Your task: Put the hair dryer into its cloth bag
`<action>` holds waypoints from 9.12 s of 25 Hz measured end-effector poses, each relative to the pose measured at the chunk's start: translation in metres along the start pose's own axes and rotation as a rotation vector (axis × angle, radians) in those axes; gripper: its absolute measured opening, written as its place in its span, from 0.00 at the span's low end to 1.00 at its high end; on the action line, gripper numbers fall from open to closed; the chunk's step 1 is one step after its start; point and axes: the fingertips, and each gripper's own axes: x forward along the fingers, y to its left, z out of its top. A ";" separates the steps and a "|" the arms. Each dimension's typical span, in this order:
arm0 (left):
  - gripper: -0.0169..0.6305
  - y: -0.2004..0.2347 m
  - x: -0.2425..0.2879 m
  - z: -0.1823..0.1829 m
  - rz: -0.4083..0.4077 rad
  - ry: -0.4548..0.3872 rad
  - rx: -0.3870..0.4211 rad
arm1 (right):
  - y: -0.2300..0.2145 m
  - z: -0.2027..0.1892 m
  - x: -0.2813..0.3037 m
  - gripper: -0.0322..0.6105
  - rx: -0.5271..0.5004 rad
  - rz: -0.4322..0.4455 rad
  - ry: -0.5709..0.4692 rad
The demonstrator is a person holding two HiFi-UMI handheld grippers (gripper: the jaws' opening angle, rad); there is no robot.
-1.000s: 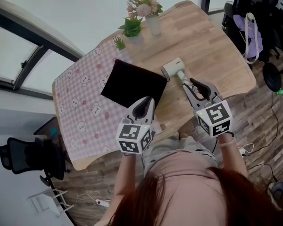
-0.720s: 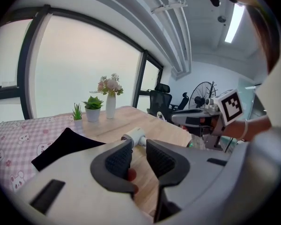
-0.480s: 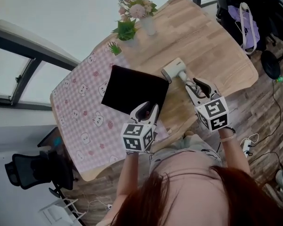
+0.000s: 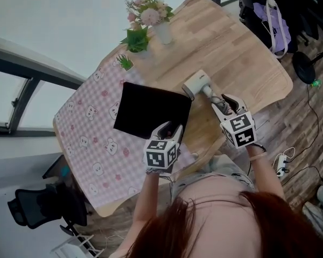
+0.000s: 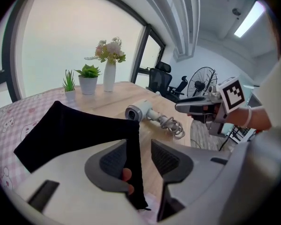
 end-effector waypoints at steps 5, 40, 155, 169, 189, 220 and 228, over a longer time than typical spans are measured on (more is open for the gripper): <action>0.26 0.007 0.016 -0.015 -0.018 0.052 -0.012 | -0.007 -0.020 0.015 0.37 0.002 -0.012 0.062; 0.20 0.037 0.054 -0.052 0.010 0.185 -0.021 | -0.012 -0.093 0.079 0.48 -0.013 0.037 0.278; 0.13 0.020 -0.028 0.032 0.163 -0.008 0.102 | 0.121 -0.084 0.003 0.42 -0.252 0.516 0.325; 0.13 0.016 -0.031 0.033 0.156 -0.025 0.093 | 0.129 -0.072 0.022 0.42 -0.271 0.516 0.313; 0.13 0.017 -0.041 0.032 0.129 -0.070 0.049 | 0.156 -0.053 0.055 0.42 -0.276 0.507 0.315; 0.13 0.013 -0.043 0.020 0.091 -0.071 0.028 | 0.190 -0.034 0.094 0.42 -0.206 0.528 0.280; 0.13 0.017 -0.040 0.013 0.081 -0.053 0.022 | 0.194 -0.031 0.106 0.42 -0.186 0.532 0.277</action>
